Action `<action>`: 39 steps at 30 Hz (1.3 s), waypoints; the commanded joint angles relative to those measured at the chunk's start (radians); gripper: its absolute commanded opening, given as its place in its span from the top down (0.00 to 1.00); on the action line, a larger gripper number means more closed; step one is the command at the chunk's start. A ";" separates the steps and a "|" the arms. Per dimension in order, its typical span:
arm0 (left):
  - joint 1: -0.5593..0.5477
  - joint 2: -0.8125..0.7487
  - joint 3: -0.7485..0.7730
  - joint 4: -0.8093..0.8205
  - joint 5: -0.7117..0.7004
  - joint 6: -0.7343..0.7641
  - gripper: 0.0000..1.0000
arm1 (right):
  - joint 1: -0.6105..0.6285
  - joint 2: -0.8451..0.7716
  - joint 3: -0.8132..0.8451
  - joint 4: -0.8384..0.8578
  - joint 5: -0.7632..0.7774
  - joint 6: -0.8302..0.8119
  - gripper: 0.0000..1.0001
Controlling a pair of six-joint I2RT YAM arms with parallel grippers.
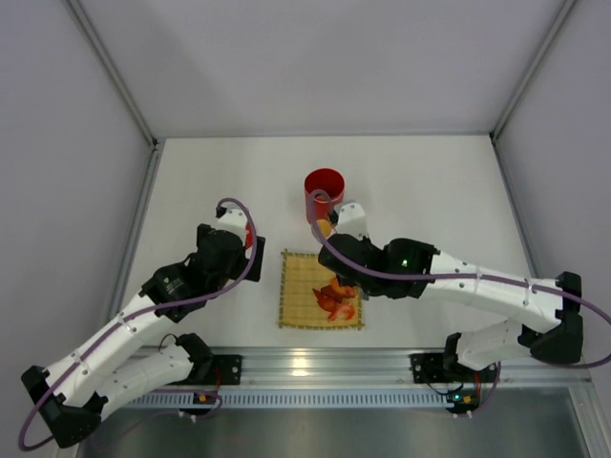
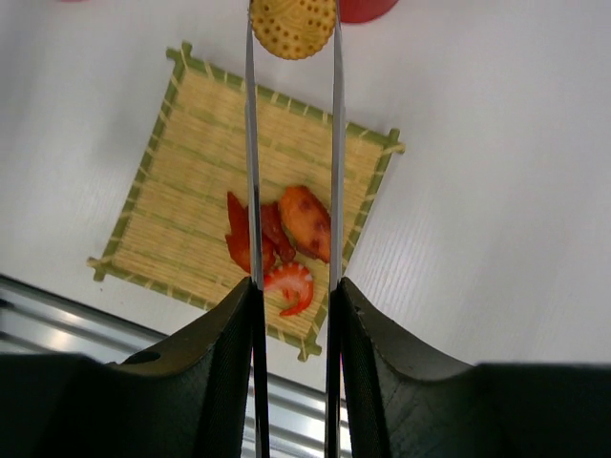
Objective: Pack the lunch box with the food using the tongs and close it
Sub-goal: Pick up the fake food from the plate, then place the fake food in the packing box.
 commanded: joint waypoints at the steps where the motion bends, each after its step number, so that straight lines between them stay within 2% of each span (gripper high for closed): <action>1: -0.002 -0.015 -0.003 0.029 -0.001 0.001 0.01 | -0.057 -0.035 0.134 -0.035 0.061 -0.072 0.66; 8: -0.002 -0.014 -0.005 0.029 -0.001 0.001 0.01 | -0.238 0.010 0.274 0.015 0.000 -0.227 0.66; 14: -0.002 -0.014 -0.005 0.030 -0.002 0.000 0.01 | -0.338 0.088 0.353 0.061 -0.064 -0.304 0.65; 26: 0.000 -0.012 -0.005 0.030 -0.004 0.000 0.01 | -0.377 0.211 0.362 0.136 -0.123 -0.333 0.65; 39: -0.002 -0.014 -0.005 0.029 -0.004 0.000 0.01 | -0.378 0.220 0.376 0.124 -0.124 -0.339 0.50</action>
